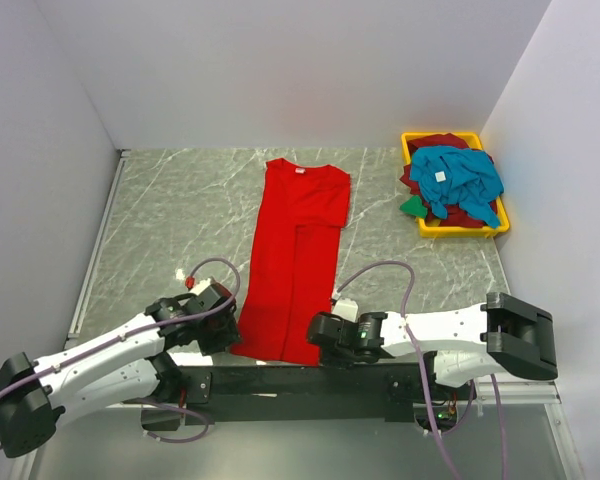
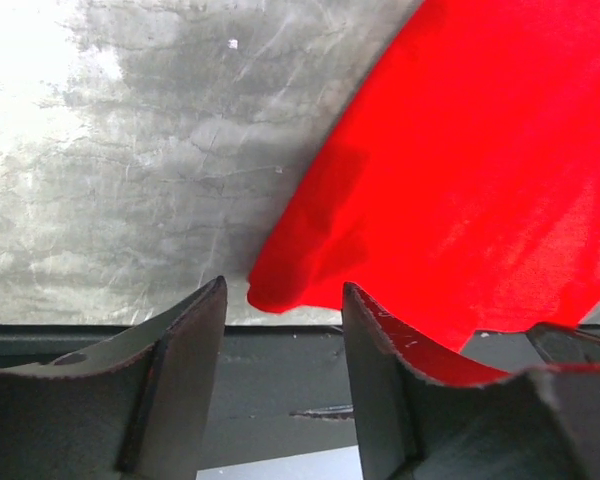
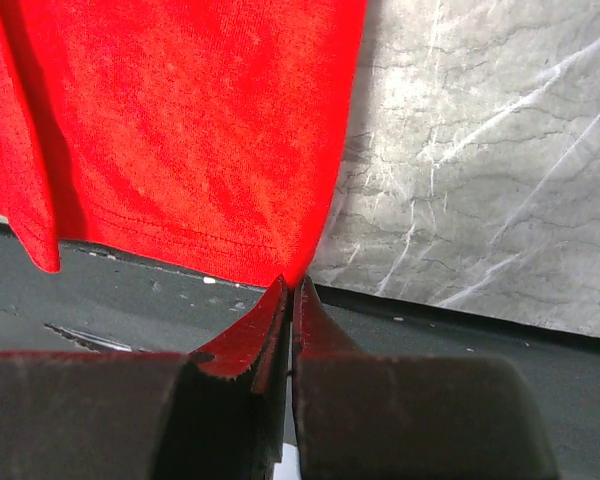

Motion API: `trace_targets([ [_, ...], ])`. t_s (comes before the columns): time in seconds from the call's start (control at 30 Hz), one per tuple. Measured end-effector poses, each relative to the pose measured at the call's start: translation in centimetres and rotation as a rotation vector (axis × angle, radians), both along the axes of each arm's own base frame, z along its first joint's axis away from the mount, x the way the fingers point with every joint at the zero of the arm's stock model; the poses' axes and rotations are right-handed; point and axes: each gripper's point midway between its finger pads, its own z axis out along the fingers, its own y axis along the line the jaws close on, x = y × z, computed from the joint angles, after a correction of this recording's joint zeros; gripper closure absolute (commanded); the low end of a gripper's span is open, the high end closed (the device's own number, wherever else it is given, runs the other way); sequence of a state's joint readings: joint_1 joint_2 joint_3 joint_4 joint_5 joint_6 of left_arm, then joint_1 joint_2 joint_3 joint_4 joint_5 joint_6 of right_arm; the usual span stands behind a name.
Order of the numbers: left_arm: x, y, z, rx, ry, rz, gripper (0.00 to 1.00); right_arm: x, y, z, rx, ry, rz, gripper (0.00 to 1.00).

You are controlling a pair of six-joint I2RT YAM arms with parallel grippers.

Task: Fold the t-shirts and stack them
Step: Fold the tshirt

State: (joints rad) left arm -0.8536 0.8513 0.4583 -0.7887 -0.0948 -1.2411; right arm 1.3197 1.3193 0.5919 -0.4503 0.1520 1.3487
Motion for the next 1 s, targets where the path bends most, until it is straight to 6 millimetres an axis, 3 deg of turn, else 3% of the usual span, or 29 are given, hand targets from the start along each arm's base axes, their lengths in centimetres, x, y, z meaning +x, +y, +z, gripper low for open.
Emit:
trace_targets([
  [0.33,-0.7,-0.6,-1.6,-0.009,0.020,0.005,0.64,0.0,0.0,0.0,0.004,0.004,-0.015,0.98],
  [0.53,-0.6,-0.9,-1.8,-0.028,0.009,0.004,0.69,0.0,0.0,0.0,0.004,0.005,-0.017,0.98],
  [0.73,-0.3,-1.5,-1.9,-0.039,0.004,-0.003,0.99,0.0,0.0,0.0,-0.004,0.007,-0.018,0.99],
  [1.0,-0.6,-1.5,-1.4,-0.058,-0.010,-0.010,0.99,-0.1,-0.6,0.1,-0.032,0.009,-0.020,1.00],
])
